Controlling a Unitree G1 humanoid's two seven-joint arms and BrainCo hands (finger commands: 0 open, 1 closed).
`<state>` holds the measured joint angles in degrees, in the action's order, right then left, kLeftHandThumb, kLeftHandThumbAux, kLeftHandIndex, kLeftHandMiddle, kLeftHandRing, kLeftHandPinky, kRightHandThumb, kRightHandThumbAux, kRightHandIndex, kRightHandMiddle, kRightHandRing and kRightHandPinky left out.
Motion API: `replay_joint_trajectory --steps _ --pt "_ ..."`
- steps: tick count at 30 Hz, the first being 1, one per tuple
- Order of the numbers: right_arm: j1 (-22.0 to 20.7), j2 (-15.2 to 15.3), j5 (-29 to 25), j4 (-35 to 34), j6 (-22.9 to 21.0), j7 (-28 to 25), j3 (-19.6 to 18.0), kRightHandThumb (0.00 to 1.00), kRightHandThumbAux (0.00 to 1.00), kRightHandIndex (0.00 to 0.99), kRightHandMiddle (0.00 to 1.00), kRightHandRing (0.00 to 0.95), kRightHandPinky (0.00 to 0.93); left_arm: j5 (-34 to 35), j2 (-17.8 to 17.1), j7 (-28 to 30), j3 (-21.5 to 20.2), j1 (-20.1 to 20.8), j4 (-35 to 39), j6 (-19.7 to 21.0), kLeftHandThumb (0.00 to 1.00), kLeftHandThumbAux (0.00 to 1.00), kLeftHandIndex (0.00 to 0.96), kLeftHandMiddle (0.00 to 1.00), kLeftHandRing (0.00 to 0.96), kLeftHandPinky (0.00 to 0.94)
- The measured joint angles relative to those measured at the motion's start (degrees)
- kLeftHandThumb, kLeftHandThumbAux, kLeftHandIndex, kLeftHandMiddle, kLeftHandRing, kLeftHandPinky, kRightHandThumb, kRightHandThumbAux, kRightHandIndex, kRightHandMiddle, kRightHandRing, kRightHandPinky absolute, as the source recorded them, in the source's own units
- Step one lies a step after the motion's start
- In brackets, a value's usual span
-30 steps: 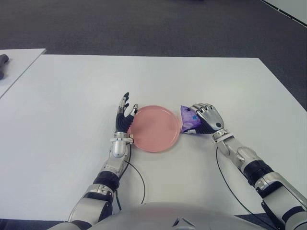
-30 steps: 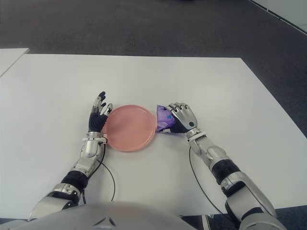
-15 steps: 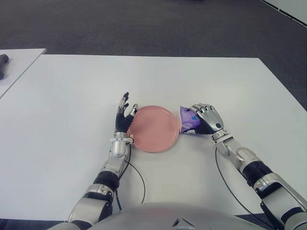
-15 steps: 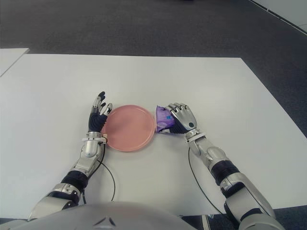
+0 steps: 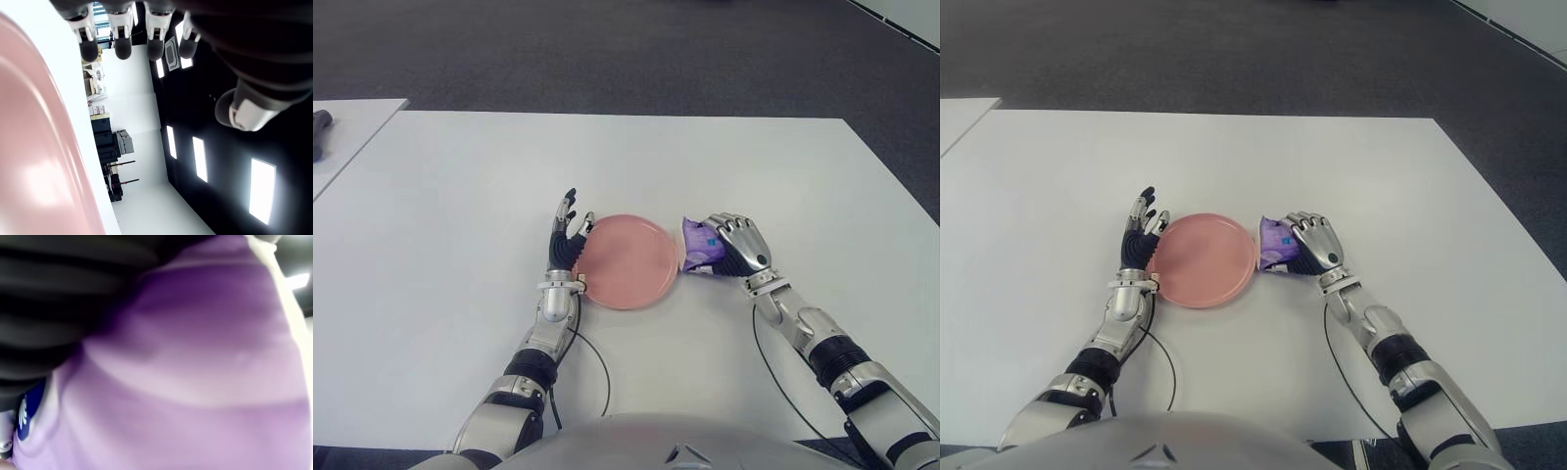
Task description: Put the tissue paper into the plate.
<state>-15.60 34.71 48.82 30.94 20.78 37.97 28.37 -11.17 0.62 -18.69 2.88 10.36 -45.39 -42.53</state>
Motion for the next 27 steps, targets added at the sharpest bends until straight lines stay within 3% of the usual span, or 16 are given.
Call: replay_joint_trajectory --steps 4,9,14,27 --pt "0.4 0.2 -1.1 -3.1 -0.8 -3.2 -2.3 0.855 0.676 0.401 0.542 0.843 0.807 0.0 0.0 0.0 -0.1 0.3 -0.2 0.0 0.031 0.494 0.000 0.000 0.000 0.000" --pt "1.9 0.5 -2.7 -12.3 -3.4 -9.0 -6.6 0.855 0.676 0.401 0.538 0.841 0.770 0.1 0.0 0.0 -0.1 0.8 -0.7 0.0 0.029 0.495 0.000 0.000 0.000 0.000" --pt "1.4 -0.3 -3.6 -17.0 -4.2 -10.3 -9.9 0.855 0.677 0.400 0.533 0.839 0.759 0.1 0.0 0.0 -0.1 1.5 -1.6 0.0 0.030 0.486 0.000 0.000 0.000 0.000" --pt "-4.3 -6.5 -2.8 -21.2 -5.0 -11.2 -11.3 0.854 0.678 0.398 0.530 0.838 0.779 0.0 -0.1 0.0 -0.1 1.9 -2.1 0.0 0.027 0.472 0.000 0.000 0.000 0.000"
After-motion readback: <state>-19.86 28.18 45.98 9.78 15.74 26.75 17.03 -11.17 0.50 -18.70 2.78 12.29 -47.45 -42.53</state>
